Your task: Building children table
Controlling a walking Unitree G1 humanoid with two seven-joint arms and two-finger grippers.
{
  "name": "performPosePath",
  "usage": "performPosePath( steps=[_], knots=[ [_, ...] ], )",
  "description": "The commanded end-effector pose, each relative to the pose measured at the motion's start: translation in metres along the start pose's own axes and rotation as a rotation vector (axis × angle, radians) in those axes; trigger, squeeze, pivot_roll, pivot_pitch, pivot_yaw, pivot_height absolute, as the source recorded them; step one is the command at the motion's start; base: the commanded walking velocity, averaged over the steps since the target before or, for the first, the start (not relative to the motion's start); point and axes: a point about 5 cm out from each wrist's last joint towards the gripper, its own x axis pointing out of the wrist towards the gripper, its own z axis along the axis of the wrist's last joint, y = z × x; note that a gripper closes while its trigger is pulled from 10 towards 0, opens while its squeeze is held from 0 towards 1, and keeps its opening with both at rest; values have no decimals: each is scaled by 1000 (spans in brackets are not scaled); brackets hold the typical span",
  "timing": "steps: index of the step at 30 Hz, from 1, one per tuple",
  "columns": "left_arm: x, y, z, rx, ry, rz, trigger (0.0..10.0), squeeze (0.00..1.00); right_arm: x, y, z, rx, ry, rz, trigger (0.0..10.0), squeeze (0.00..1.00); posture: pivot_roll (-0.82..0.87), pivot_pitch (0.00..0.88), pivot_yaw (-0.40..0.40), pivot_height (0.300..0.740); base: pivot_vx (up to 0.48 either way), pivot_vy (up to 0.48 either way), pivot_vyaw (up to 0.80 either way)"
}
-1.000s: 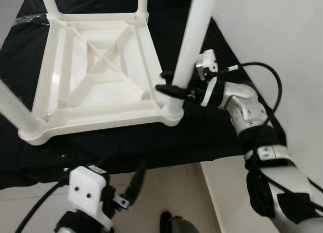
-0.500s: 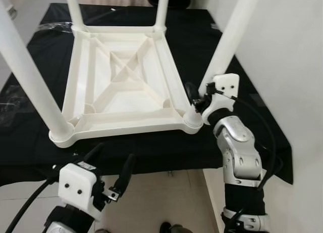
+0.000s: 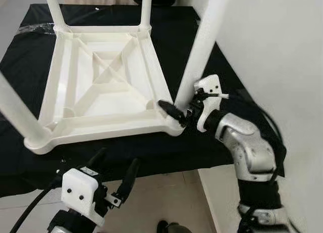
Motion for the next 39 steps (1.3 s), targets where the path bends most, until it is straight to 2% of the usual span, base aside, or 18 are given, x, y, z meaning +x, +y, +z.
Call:
performPosePath(
  steps=[1,7,8,11,12,16,21,24,26,27,29,30,31,32,33,34,35,39],
  knots=[
    [-2,-3,-2,-19,4,-4,10000,0,7,8,3,-36,-25,173,10000,0,87,203,-147,740,0,0,0],
    [-3,-4,-1,-20,0,-5,10000,0,19,7,7,-53,-30,278,10000,0,96,210,-150,740,0,0,0],
    [-4,-5,0,-16,0,-2,10000,0,25,12,9,-26,-48,351,4745,0,111,223,-150,740,0,0,0],
    [-5,-5,1,-14,-1,-1,10000,0,27,15,10,-10,-54,379,4745,0,111,223,-150,740,0,0,0],
    [-5,-5,1,-14,-1,-1,10000,0,27,15,8,-4,-53,395,0,0,112,225,-151,740,0,0,0],
    [-6,-5,1,-13,-1,0,10000,0,26,14,-1,10,-19,410,0,0,111,231,-149,740,0,0,0],
    [-6,-5,2,-15,-3,-2,10000,0,20,7,-13,17,30,353,0,0,102,234,-147,740,0,0,0],
    [-5,-4,2,-16,-4,-2,10000,0,8,6,-19,57,60,263,0,0,79,235,-143,740,0,0,0],
    [-4,-3,1,-16,-6,-2,10000,0,-6,14,-31,120,117,139,0,0,69,236,-145,740,0,0,0],
    [-4,-3,1,-16,-6,-2,10000,0,-6,14,-31,120,117,139,0,0,69,236,-145,740,0,0,0],
    [-4,-3,1,-16,-8,-2,10000,0,-12,9,-45,134,216,-135,0,0,70,236,-146,740,0,0,0],
    [-4,-3,1,-16,-8,-2,10000,0,-12,9,-45,134,216,-135,0,0,70,236,-146,740,0,0,0],
    [-3,-1,1,-15,-7,-2,10000,0,-29,-3,-52,134,289,-506,0,0,48,230,-137,740,0,0,0],
    [-3,-1,1,-15,-7,-2,10000,0,-29,-3,-52,134,289,-506,0,0,48,230,-137,740,0,0,0],
    [-1,1,-1,-13,-10,-4,10000,0,-50,2,-56,115,327,-875,0,0,27,218,-117,740,0,0,0],
    [-1,1,-1,-13,-10,-4,10000,0,-50,2,-56,115,327,-875,0,0,27,218,-117,740,0,0,0],
    [0,1,-2,-13,-10,-6,10000,0,-53,6,-55,100,323,-935,0,0,27,218,-117,740,0,0,0],
    [3,1,-2,-17,-17,-14,10000,0,-28,5,-49,100,267,-891,0,0,43,205,-121,740,0,0,0]
  ],
)
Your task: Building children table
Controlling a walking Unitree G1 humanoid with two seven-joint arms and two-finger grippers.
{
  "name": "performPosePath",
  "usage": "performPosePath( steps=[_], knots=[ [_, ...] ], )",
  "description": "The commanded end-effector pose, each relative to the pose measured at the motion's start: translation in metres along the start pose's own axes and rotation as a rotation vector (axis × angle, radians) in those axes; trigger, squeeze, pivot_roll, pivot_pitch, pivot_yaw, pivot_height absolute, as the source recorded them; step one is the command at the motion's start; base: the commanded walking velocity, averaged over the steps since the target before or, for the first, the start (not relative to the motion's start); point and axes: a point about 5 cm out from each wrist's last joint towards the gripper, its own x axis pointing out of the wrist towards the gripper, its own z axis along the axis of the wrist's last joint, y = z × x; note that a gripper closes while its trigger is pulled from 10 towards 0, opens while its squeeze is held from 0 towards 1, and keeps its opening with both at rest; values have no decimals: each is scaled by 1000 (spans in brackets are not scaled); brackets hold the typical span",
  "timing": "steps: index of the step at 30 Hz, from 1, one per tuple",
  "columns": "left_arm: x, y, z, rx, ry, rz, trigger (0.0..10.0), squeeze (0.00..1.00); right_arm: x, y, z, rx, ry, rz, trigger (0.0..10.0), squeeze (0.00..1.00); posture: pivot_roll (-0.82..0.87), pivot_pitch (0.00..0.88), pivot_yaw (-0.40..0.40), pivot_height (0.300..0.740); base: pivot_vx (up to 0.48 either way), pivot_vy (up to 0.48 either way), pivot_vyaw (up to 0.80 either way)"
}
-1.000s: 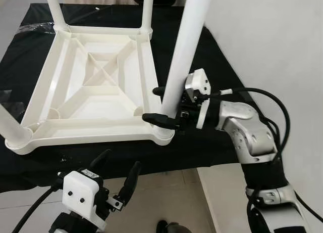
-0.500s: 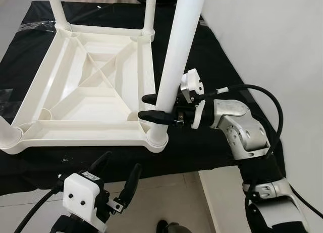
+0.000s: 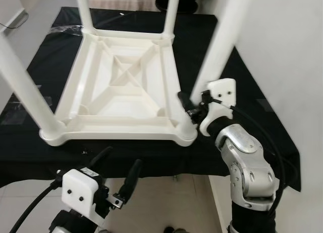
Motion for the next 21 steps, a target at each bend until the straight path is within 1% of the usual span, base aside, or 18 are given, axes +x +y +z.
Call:
performPosePath(
  steps=[1,3,8,9,10,11,12,13,14,15,17,19,20,21],
  knots=[
    [-1,-1,-4,-17,15,1,10000,0,1,-14,-34,-36,196,-120,0,0,43,205,-121,740,0,0,0],
    [-1,-1,-4,-14,13,6,10000,0,7,-13,-29,-46,179,-125,0,0,51,206,-126,740,0,0,0],
    [-1,-1,-3,-7,10,15,10000,0,12,-13,-22,-54,167,-162,0,0,51,209,-128,740,0,0,0],
    [-2,-1,-3,-7,9,15,10000,0,14,-9,-20,-40,160,-143,4039,0,49,214,-126,740,0,0,0],
    [-2,-1,-3,-7,9,15,10000,0,14,-9,-20,-40,160,-143,4039,0,49,214,-126,740,0,0,0],
    [-2,-1,-2,-8,9,14,10000,0,21,0,-14,-10,124,-33,10000,525,52,218,-126,740,0,0,0],
    [-2,-1,-2,-8,9,14,10000,0,23,2,-12,-3,115,-3,10000,525,52,218,-126,740,0,0,0],
    [-2,-1,-2,-8,9,14,10000,0,23,2,-12,-3,115,-3,10000,525,52,218,-126,740,0,0,0],
    [-3,-1,-2,-9,9,13,10000,0,29,6,-6,32,79,109,10000,1000,57,225,-126,740,0,0,0],
    [-3,-1,-2,-9,9,13,10000,0,29,6,-6,32,79,109,10000,1000,57,225,-126,740,0,0,0],
    [-3,-2,-1,-9,10,12,10000,0,35,12,4,79,24,258,10000,1000,59,226,-128,740,0,0,0],
    [-3,-2,-1,-9,10,12,10000,0,35,12,4,79,24,258,10000,1000,59,226,-128,740,0,0,0],
    [-4,-3,0,-9,10,12,10000,0,37,15,9,55,-6,400,10000,1000,68,230,-132,740,0,0,0],
    [-4,-3,0,-10,9,12,10000,0,38,17,13,36,-25,506,10000,1000,68,230,-132,740,0,0,0]
  ],
)
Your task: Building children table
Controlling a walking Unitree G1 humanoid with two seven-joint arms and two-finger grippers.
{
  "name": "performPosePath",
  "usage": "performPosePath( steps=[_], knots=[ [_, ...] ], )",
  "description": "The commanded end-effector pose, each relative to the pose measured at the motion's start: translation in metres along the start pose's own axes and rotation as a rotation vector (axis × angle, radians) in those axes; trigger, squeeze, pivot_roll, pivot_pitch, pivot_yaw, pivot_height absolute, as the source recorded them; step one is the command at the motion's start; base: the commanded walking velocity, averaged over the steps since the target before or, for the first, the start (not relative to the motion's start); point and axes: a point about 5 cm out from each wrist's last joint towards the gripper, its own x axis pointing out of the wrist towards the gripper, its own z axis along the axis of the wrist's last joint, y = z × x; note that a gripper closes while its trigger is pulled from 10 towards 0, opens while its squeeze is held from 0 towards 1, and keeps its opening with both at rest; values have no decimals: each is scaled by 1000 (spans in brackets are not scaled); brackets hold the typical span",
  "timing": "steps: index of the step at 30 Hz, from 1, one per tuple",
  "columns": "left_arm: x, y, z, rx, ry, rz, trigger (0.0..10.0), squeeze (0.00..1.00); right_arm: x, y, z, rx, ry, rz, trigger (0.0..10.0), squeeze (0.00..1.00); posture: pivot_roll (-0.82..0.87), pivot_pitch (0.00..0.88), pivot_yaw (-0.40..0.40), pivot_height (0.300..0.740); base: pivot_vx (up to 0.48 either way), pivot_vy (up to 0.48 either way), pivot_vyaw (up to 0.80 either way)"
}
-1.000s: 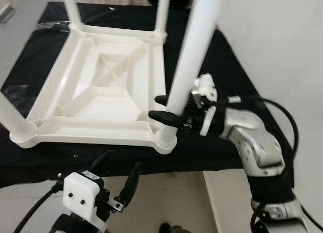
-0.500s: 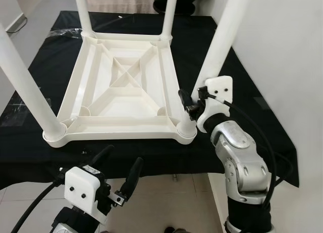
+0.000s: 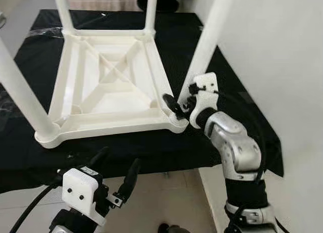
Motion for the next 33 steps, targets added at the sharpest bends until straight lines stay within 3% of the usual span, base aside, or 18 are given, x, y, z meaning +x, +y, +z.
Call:
performPosePath(
  steps=[1,2,5,12,13,14,15,20,28,33],
  knots=[
    [-2,-2,1,-1,1,4,10000,0,6,12,9,-33,-48,236,10000,0,73,233,-134,740,0,0,0],
    [-2,-3,1,-1,0,4,10000,0,6,14,10,-79,-45,375,10000,0,79,235,-137,740,0,0,0],
    [-2,-5,2,-2,-1,4,10000,0,11,12,9,-120,-38,477,10000,0,87,241,-143,740,0,0,0],
    [-4,-9,3,-3,-1,4,10000,0,23,11,6,-68,-62,559,10000,0,104,254,-168,740,0,0,0],
    [-4,-10,4,-2,-2,6,10000,0,23,13,7,-56,-74,635,6745,0,102,258,-170,740,0,0,0],
    [-5,-10,4,-1,-2,7,10000,0,23,13,7,-50,-79,653,6745,0,102,258,-170,740,0,0,0],
    [-5,-10,5,-1,-2,8,10000,0,24,14,8,-41,-88,683,0,0,101,263,-167,740,0,0,0],
    [-7,-10,5,-3,4,7,10000,0,23,13,10,-25,-110,764,0,0,100,261,-157,740,0,0,0],
    [-8,-11,5,-9,9,5,10000,0,19,9,6,-22,-114,777,0,0,95,257,-156,740,0,0,0],
    [-7,-10,4,-10,9,6,10000,0,-13,0,-8,-52,-66,550,0,0,74,250,-149,740,0,0,0]
  ],
)
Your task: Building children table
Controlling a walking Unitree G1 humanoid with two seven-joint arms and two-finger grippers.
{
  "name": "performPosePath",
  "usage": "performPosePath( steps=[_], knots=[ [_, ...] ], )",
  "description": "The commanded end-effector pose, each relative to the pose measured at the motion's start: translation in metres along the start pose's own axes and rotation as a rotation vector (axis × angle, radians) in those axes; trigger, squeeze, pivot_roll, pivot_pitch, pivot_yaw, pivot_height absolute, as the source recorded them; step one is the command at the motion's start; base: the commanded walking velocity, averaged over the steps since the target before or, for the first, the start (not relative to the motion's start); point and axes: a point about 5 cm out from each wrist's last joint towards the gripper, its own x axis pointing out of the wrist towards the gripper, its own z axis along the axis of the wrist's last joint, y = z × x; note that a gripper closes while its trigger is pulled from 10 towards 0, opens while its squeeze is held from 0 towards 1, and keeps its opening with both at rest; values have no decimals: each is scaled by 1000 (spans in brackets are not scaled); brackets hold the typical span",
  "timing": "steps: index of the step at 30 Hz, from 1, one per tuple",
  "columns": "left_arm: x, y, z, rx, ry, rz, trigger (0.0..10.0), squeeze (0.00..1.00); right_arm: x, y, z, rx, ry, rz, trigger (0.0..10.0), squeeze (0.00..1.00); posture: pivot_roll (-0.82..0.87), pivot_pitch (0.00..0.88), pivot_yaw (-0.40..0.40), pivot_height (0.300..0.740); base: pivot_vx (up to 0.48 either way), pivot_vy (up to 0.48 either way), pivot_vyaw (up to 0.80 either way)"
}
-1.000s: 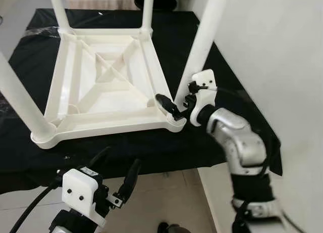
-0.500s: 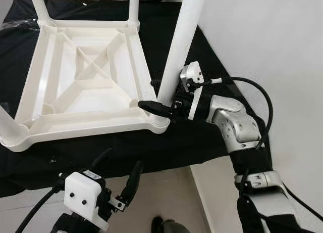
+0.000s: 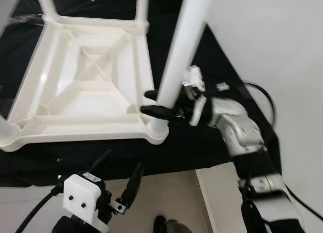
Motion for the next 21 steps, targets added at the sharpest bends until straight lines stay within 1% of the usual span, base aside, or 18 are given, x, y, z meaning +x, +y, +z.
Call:
performPosePath(
  steps=[1,2,3,4,5,6,7,8,9,10,11,12,14,16,17,18,19,21],
  knots=[
    [-1,0,-2,-11,8,0,10000,0,-11,1,-17,66,96,-194,0,0,64,245,-145,740,0,0,0],
    [-1,0,-2,-11,8,0,10000,0,-11,1,-17,66,96,-194,0,0,64,245,-145,740,0,0,0],
    [0,1,-2,-11,8,0,10000,0,-12,0,-23,69,127,-326,0,0,64,245,-145,740,0,0,0],
    [0,3,-3,-10,9,0,10000,0,-26,-8,-37,-23,290,-753,0,0,42,242,-138,740,0,0,0],
    [0,3,-3,-10,9,0,10000,0,-26,-8,-37,-23,290,-753,0,0,42,242,-138,740,0,0,0],
    [1,5,-4,-10,9,0,10000,0,-42,-11,-42,-121,396,-1060,0,0,42,242,-138,740,0,0,0],
    [1,5,-4,-10,9,0,10000,0,-42,-11,-42,-121,396,-1060,0,0,42,242,-138,740,0,0,0],
    [2,6,-4,-10,8,-2,10000,0,-39,7,-47,-120,413,-1096,0,0,56,239,-130,740,0,0,0],
    [3,7,-5,-9,8,-2,10000,0,-31,26,-48,-85,376,-1081,0,0,46,237,-126,740,0,0,0],
    [4,8,-6,-8,7,-2,10000,0,-22,36,-48,-39,327,-1025,0,0,37,220,-113,740,0,0,0],
    [4,8,-6,-8,7,-2,10000,0,-22,36,-48,-39,327,-1025,0,0,37,220,-113,740,0,0,0],
    [5,8,-6,-7,6,-2,10000,0,-16,39,-47,-3,290,-1002,0,0,47,219,-116,740,0,0,0],
    [6,9,-7,-6,4,-3,10000,0,-7,36,-44,24,266,-993,0,0,49,212,-119,740,0,0,0],
    [6,9,-7,-5,4,-2,10000,0,1,39,-44,50,268,-949,0,0,50,216,-122,740,0,0,0],
    [6,9,-7,-5,4,-2,10000,0,1,39,-44,50,268,-949,0,0,50,216,-122,740,0,0,0],
    [6,9,-7,-3,3,0,10000,0,10,44,-44,58,275,-891,10000,0,53,219,-127,740,0,0,0],
    [6,9,-7,-3,3,0,10000,0,10,44,-44,58,275,-891,10000,0,53,219,-127,740,0,0,0],
    [6,9,-7,-2,2,1,10000,0,16,48,-42,50,275,-861,10000,0,53,219,-127,740,0,0,0]
  ],
)
